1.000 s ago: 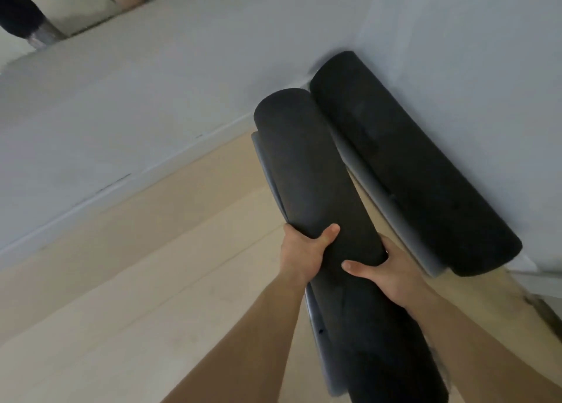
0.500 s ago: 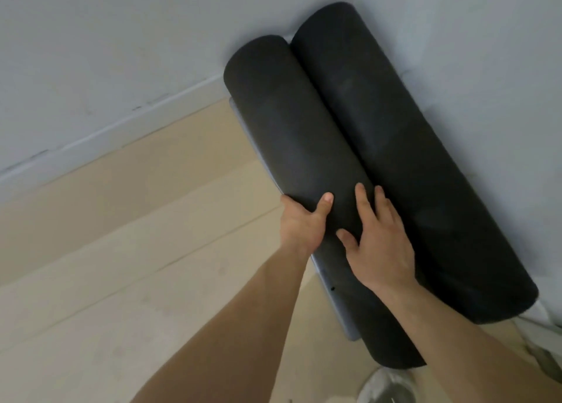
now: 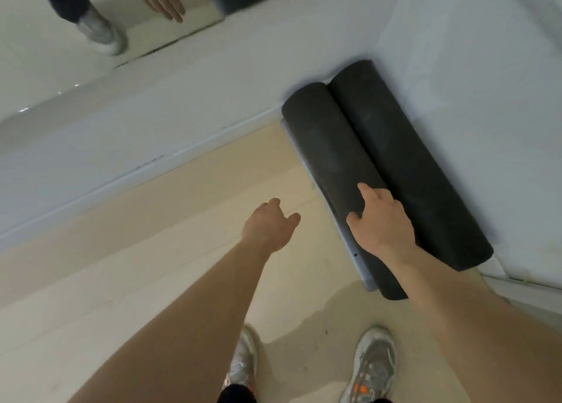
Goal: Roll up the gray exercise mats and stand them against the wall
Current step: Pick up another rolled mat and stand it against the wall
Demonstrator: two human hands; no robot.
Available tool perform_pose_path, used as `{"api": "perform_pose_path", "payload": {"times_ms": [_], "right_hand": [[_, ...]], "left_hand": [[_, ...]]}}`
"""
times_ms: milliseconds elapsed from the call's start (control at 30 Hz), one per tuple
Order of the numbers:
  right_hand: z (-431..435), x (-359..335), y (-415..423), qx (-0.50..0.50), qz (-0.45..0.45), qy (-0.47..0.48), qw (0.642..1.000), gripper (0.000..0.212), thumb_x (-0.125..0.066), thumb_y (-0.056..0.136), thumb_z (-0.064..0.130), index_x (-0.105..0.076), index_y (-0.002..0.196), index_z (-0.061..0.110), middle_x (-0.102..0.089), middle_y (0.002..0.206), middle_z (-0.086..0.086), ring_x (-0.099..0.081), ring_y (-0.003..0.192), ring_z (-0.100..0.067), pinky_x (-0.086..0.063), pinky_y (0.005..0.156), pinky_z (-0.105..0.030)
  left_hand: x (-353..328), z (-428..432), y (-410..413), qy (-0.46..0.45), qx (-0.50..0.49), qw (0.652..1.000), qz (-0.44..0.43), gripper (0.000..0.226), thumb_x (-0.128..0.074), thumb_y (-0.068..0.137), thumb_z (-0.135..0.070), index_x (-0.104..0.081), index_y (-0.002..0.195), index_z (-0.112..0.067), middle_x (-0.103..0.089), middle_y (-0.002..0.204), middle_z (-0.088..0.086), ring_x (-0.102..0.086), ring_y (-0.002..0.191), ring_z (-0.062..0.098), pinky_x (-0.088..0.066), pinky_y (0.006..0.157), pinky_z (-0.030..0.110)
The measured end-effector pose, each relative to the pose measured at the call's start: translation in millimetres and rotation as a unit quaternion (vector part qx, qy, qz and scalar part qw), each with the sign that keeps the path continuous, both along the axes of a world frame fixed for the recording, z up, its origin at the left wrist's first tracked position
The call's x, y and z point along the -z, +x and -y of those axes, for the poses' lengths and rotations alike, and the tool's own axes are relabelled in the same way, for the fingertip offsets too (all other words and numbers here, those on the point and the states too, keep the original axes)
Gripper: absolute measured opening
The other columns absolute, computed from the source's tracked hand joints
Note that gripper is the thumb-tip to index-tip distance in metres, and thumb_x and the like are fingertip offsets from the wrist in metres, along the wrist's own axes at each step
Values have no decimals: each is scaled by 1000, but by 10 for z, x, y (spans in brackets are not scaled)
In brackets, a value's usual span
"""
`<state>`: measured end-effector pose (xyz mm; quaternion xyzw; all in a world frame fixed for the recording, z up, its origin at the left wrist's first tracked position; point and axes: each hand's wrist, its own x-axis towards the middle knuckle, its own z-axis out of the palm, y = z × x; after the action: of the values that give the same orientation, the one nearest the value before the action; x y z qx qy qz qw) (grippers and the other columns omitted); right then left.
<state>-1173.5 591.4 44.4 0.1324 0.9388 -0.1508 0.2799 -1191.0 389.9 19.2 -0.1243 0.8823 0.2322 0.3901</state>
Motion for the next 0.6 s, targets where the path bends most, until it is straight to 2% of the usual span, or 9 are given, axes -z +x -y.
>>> {"api": "perform_pose_path", "payload": {"times_ms": [233, 433, 600], "right_hand": [[1231, -1102, 374, -151, -19, -9, 988, 54, -54, 98, 32, -39, 150, 26, -50, 137, -10, -53, 121, -34, -53, 90, -47], [2498, -1828, 1339, -332, -28, -7, 943, 60, -52, 100, 35, -33, 156, 24, -45, 147, -7, -49, 129, -33, -47, 99, -44], [3656, -2178, 2448, -420, -33, -6, 907, 56, -51, 100, 34, -38, 153, 24, -44, 148, -6, -49, 131, -33, -46, 100, -41]], "left_hand": [[-1193, 1272, 985, -73, -57, 994, -64, 59, -50, 103, -46, -40, 152, -15, -50, 148, 7, -49, 136, 28, -43, 105, 40], [-1915, 2249, 2407, -81, -161, 980, -84, 62, -50, 103, -46, -35, 156, -16, -49, 149, 5, -48, 137, 27, -44, 107, 41], [-2294, 3200, 3814, -93, -258, 956, -107, 63, -49, 103, -46, -34, 157, -18, -46, 154, 3, -48, 138, 25, -44, 108, 41]]}}
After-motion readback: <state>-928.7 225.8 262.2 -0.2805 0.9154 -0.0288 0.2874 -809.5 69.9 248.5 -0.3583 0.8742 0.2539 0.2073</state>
